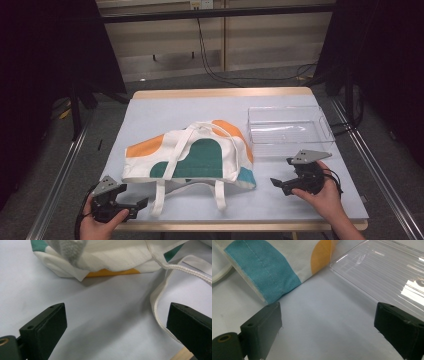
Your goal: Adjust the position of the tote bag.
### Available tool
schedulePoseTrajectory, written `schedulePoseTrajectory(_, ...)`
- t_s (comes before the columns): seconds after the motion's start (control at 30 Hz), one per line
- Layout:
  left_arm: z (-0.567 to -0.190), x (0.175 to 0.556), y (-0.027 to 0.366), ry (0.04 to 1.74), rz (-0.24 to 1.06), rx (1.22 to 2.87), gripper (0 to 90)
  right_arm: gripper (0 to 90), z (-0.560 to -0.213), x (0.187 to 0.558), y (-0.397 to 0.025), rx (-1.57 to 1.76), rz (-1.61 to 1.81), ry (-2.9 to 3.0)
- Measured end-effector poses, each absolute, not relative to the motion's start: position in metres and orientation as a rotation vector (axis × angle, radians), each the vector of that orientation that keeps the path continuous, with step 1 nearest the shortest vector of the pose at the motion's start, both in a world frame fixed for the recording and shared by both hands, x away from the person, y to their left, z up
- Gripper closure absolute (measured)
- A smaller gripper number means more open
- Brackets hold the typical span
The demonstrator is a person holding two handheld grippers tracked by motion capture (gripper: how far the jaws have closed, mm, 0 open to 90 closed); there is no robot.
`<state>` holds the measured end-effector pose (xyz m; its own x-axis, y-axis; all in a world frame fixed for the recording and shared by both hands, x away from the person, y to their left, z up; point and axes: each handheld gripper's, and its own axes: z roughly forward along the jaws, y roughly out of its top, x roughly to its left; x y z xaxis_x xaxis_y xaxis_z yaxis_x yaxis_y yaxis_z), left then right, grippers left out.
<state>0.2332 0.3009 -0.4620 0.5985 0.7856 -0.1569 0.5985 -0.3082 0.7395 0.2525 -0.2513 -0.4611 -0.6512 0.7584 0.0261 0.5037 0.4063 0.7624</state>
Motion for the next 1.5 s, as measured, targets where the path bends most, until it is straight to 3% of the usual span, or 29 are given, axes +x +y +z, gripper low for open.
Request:
schedulePoseTrajectory(0.77,-0.459,0.225,0.298,1.084,0.225,2.033,4.8,7.2,-0.444,0.253,-0.205,0.954,1.104,2.413)
schedulePoseTrajectory(1.03,-0.448,0.224,0.305,1.090,0.243,1.958,9.3,7.2,-0.438,0.261,-0.189,0.912,1.115,2.439)
schedulePoseTrajectory(1.4,-0.438,0.223,0.283,1.022,0.186,2.014,11.7,7.0,-0.431,0.267,-0.178,0.892,1.132,2.460)
schedulePoseTrajectory(1.5,-0.435,0.223,0.276,1.031,0.235,2.067,13.0,7.1,-0.429,0.268,-0.175,0.888,1.136,2.462)
